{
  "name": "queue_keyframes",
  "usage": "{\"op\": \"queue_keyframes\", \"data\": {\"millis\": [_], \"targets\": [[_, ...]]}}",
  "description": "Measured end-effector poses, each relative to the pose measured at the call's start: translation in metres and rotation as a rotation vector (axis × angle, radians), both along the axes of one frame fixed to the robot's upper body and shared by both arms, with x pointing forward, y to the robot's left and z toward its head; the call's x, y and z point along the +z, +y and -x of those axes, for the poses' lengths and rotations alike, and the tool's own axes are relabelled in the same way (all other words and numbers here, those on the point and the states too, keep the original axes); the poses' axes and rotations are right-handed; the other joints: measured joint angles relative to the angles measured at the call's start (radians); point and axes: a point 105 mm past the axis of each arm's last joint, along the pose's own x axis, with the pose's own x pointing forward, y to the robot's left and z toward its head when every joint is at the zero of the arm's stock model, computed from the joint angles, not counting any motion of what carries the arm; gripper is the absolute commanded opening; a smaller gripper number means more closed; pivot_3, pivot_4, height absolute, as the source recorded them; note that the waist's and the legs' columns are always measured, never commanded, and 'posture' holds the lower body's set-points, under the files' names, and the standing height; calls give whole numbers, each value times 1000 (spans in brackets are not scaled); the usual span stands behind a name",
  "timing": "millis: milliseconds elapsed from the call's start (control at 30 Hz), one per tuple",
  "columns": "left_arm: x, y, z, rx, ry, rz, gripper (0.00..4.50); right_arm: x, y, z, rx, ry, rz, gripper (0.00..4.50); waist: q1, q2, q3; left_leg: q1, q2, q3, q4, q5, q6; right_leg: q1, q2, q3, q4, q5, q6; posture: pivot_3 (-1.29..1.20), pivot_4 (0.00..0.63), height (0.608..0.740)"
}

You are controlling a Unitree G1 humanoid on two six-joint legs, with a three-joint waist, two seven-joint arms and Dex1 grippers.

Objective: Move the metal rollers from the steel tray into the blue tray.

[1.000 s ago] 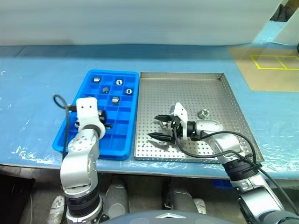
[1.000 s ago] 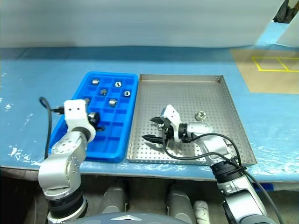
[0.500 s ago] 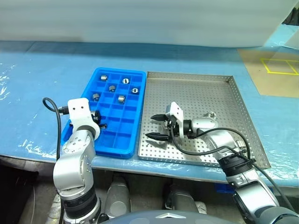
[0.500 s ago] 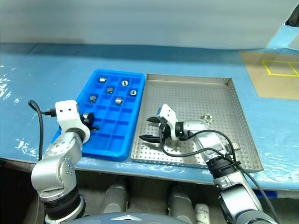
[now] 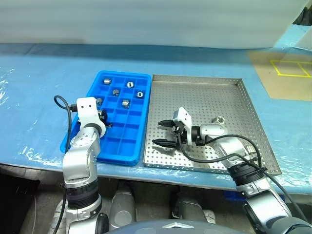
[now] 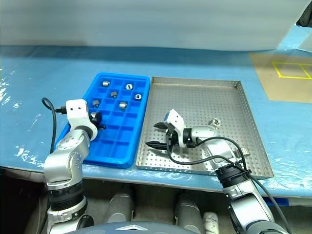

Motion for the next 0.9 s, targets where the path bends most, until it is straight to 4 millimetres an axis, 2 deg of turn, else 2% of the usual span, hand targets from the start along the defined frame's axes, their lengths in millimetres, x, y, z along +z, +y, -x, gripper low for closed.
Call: {"op": "queue_keyframes", "data": {"millis": [167,367,433,533,700,900], "targets": [[0,-3,-2,-26,-8,16,1316,0,-1,0,-3,-2,2,4500,-1,0,0,0,0,0,0,0,0,0,0,0,1,0,0,158,150,740],[-2,-3,-3,-26,2,21,3325,0,-2,-1,-13,-6,5,4500,-2,0,0,0,0,0,0,0,0,0,0,0,1,0,0,155,150,740],[2,-6,-5,-49,-5,-13,3325,0,-2,-1,-14,-6,5,4500,-1,0,0,0,0,0,0,0,0,0,0,0,1,0,0,155,150,740],[19,-18,-12,-113,-64,-39,3325,0,-3,-2,-19,-6,6,4500,0,0,0,0,0,0,1,0,0,0,0,1,1,0,0,112,150,740],[50,-55,-20,-324,-194,30,3325,4,-12,-4,-66,-12,1,4500,-5,0,0,0,0,1,1,1,-1,-1,0,1,3,0,0,28,150,740],[59,-109,-22,-682,-258,-26,3325,13,-31,0,-160,-13,-17,4500,-22,0,0,1,-1,2,0,2,-2,-2,0,3,3,0,0,-96,150,740]]}}
